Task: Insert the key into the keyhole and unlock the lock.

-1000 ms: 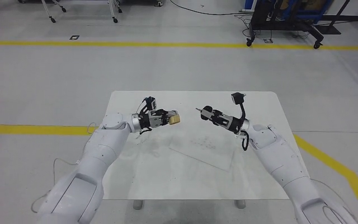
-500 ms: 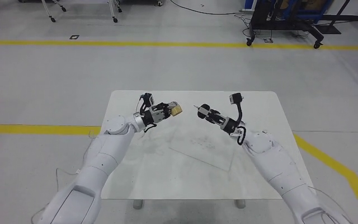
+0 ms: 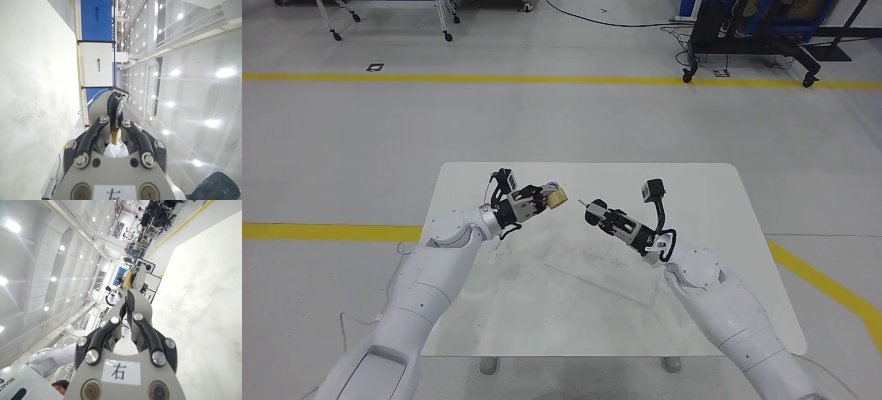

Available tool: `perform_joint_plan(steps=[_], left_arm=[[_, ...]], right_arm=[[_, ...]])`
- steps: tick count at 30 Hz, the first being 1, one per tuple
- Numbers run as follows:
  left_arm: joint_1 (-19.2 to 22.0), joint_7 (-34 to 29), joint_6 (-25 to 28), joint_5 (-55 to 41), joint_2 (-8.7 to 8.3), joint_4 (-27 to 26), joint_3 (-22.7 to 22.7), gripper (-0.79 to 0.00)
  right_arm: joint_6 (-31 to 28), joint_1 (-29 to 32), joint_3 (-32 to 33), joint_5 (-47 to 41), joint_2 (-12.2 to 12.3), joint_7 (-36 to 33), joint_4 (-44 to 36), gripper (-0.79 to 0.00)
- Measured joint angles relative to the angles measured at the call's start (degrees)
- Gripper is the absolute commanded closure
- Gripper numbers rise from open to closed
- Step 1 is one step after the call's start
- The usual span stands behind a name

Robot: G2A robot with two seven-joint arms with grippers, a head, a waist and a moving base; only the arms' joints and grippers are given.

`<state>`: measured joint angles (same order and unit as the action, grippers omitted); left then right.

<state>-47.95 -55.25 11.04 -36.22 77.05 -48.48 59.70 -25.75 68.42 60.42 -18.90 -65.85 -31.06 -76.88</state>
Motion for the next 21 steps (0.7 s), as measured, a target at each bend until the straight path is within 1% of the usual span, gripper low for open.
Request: perform_joint_plan(steps=[5, 8, 14, 17, 21], left_arm=[[-1.6, 2.7, -2.4, 1.3, -0.03, -2.7, -0.2, 0.000], [-2.1, 4.1, -2.6, 2.8, -0.24, -3.6, 0.0, 0.000], [-2.3, 7.7, -1.6, 7.4, -0.47, -5.0, 0.0, 0.000], [-2.5, 9.5, -0.5, 10.0, -0.62, -5.7, 0.1, 0.000], [-3.0, 9.7, -0.6, 10.3, -0.69, -6.4, 0.4, 0.000]], right_arm=[[-0.5, 0.8, -0.9, 1.7, -0.3, 0.8, -1.2, 0.000], [-0.3, 1.3, -1.7, 3.5, -0.6, 2.8, -1.3, 0.000], [1.4, 2.0, -3.0, 5.6, -1.3, 6.9, -1.7, 0.000], [2.0, 2.4, -3.3, 4.9, -1.6, 7.8, -1.9, 0.000], [2.3, 2.1, -4.3, 3.8, -2.2, 7.9, -1.6, 0.000]])
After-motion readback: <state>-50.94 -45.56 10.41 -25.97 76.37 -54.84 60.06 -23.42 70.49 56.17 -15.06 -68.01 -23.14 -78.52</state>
